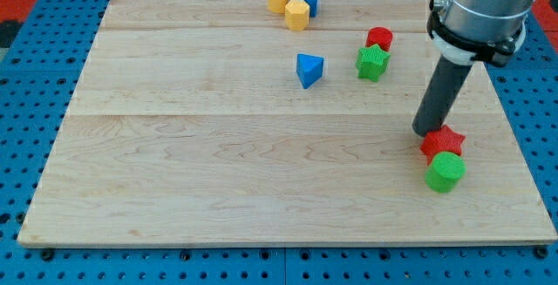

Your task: Push the red star along with the green circle to the bottom right

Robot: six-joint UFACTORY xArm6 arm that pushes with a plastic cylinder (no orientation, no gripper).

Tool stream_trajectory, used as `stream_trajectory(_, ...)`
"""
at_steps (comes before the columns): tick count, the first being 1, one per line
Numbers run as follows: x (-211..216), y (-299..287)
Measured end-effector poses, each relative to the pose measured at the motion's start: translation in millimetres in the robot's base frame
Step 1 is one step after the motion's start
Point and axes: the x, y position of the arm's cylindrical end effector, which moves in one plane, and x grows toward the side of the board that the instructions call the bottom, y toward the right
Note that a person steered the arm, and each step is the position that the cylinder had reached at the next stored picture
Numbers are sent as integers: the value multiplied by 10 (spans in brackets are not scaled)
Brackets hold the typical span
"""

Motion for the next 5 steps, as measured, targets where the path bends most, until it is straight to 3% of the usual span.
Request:
stream_trajectory(2,270,-149)
stream_trajectory(3,241,-500)
stream_trajectory(4,-157,-684)
stream_trajectory(5,-757,-150)
